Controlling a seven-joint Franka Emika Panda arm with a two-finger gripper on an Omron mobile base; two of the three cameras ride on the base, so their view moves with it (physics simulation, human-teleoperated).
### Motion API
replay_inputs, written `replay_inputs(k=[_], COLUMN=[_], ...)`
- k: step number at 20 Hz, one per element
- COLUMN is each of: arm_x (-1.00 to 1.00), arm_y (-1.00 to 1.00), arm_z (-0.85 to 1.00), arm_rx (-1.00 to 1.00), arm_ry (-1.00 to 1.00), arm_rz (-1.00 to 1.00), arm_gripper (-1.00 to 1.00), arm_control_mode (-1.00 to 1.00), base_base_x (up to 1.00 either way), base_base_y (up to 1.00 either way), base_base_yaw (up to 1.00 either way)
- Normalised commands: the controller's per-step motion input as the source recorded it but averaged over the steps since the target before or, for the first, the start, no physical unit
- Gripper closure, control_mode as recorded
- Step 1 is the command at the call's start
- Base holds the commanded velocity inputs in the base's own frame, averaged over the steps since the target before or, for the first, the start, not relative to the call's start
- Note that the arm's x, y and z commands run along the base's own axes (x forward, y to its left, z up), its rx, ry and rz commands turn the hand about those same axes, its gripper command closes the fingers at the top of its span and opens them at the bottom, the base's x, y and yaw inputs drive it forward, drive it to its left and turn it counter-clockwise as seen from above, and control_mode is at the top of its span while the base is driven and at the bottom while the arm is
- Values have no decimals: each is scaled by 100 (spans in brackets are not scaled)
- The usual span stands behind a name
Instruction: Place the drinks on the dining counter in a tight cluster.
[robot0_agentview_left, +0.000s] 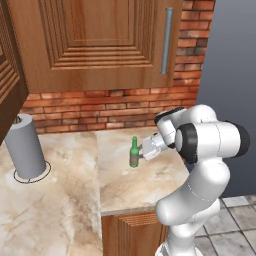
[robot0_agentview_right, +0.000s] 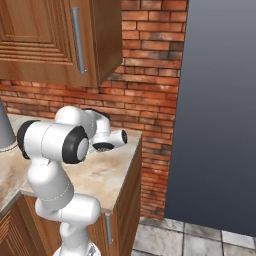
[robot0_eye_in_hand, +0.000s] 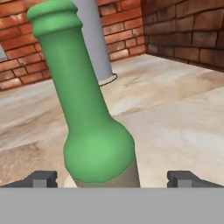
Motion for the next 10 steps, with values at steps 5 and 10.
replay_inputs(k=[5,10], arm_x=[0,0], arm_y=[12,5], arm_z=[0,0], arm_rx=[0,0], arm_ry=[0,0], arm_rz=[0,0], arm_gripper=[-100,-100], arm_control_mode=[-100,-100], base_base_x=[0,0], base_base_y=[0,0], base_base_yaw=[0,0])
